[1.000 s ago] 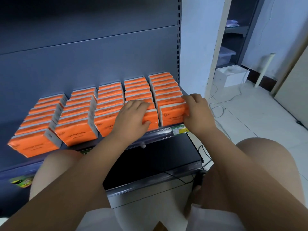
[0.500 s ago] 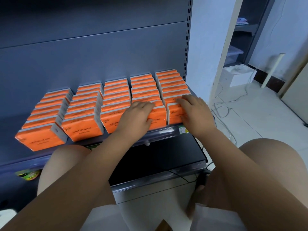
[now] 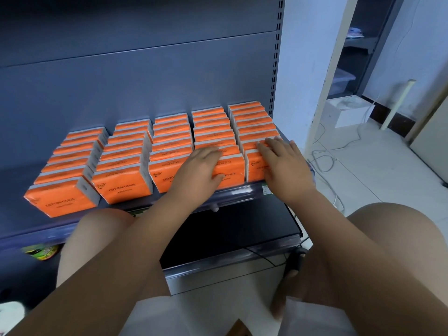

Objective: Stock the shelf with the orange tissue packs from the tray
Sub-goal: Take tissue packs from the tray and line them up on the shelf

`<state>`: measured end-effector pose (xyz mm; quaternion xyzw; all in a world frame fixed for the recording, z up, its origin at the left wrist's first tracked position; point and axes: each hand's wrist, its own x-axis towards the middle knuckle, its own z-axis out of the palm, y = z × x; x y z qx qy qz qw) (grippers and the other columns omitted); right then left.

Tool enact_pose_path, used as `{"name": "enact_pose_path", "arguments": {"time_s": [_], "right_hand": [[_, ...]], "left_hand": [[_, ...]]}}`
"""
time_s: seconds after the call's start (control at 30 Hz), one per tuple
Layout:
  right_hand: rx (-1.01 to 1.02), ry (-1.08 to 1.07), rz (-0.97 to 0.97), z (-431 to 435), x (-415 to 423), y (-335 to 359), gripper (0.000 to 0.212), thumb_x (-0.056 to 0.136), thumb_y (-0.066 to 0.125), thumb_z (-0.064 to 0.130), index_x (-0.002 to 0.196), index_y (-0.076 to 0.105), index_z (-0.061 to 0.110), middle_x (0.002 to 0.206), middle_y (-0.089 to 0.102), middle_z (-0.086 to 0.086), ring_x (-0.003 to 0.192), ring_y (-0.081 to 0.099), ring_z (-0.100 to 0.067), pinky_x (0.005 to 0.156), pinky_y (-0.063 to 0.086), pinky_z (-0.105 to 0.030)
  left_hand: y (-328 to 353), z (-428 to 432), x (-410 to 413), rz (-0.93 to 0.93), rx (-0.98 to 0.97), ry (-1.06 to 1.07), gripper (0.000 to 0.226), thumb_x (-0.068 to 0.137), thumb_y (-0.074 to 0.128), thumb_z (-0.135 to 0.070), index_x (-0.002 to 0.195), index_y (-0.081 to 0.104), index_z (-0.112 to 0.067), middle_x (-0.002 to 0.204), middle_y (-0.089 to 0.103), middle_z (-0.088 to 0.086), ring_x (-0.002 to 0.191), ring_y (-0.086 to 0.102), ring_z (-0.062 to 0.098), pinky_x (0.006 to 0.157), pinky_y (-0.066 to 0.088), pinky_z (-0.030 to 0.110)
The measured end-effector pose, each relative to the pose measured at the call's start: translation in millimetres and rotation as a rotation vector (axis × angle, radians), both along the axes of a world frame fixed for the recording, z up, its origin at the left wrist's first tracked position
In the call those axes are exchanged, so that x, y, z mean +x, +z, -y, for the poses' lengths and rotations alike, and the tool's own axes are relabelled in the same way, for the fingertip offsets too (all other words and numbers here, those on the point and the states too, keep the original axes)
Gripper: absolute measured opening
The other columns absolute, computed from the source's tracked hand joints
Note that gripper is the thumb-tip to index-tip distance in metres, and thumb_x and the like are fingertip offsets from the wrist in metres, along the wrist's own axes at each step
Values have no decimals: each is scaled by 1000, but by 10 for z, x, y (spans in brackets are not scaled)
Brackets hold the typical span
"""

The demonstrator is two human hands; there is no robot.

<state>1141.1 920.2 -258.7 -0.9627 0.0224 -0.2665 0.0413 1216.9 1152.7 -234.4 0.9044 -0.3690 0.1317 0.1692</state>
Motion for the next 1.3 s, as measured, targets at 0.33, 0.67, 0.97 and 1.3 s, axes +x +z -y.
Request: {"name": "enact_pose_path", "arguments": {"time_s": [0.33,0.67,0.97,1.3], "right_hand": [[122,92,74,-444,-17,55,57,97,57,29,150,48,9,152,51,-15,147,39,-37,122,29,-57],[370,419,78,-1970,151,536,60,100,46,43,151,49,13,155,48,-6,146,40,-25,122,32,-42],[406,833,-52,-4223,14,288,59,96,43,44,142,55,9,146,56,-11,139,48,-31,115,39,-45],[38,1025,-447,-5778,-67,-595,36,100,54,39,120,61,10,123,63,-12,120,55,-34,98,43,-43]], "left_hand": [[54,-223,-204,138,-64,224,65,100,44,-54,150,48,-12,154,51,8,145,42,28,124,28,49],[164,-1496,-625,227,-139,586,67,99,47,-54,146,50,-5,152,52,15,141,45,38,117,34,54],[-66,-3412,-1417,209,-111,1125,69,98,46,-56,144,51,-5,148,55,14,140,46,37,117,34,56],[-1123,-4531,-2283,-132,-199,1521,70,90,53,-56,134,59,-2,131,66,17,121,58,41,105,42,52]]}}
